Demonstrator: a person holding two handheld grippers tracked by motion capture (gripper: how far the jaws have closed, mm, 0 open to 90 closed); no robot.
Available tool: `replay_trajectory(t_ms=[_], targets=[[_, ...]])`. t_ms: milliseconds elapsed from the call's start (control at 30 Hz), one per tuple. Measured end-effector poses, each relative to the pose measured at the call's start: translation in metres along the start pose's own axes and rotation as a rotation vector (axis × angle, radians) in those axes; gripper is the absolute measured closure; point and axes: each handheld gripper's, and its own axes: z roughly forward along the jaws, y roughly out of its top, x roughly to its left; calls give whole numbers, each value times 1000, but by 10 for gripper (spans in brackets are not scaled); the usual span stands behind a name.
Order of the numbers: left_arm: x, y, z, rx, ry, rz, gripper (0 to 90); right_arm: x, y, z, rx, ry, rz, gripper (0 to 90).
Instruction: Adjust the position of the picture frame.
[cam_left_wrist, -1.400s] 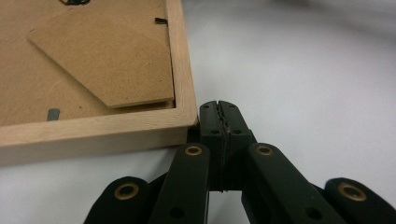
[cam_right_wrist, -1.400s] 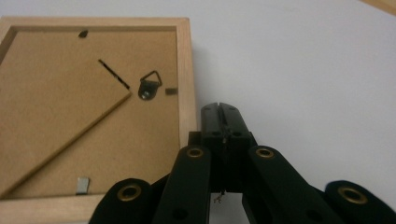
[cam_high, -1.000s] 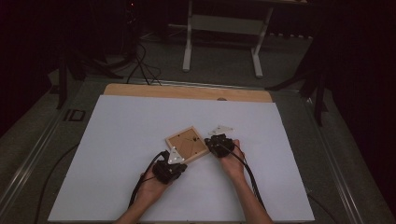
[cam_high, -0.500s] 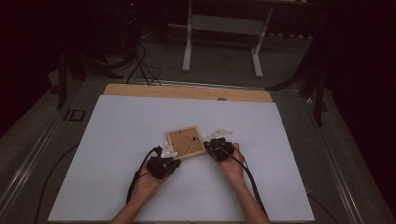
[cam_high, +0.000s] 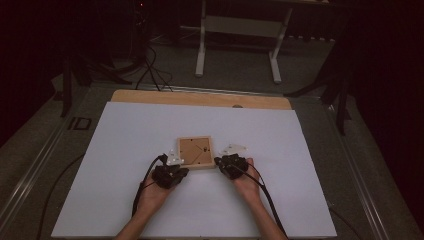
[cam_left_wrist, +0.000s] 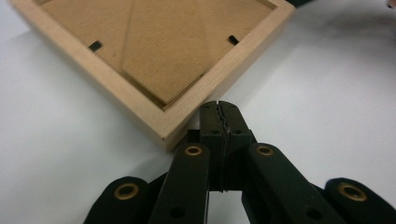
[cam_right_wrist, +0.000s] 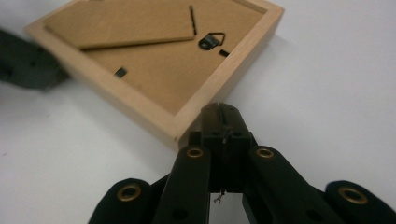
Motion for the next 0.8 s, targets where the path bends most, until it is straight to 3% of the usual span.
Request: replay_trajectory(t_ms=[200,433,533,667,800], targets=[[9,-4,-10,0,4,-39,895,4,-3,-3,1,12,-12,897],[15,-4,-27,-52,3,-50,895,7,-5,-5,10,36,-26,897],[27,-3,-33,-75,43,-76,895,9,-6,-6,10,38,-36,895],[44,-3,-29,-85,81,-122,895,10,-7,-5,19,40,-40,893],[51,2,-17,-88,91,-121,895,12,-7,-6,21,48,-50,893]])
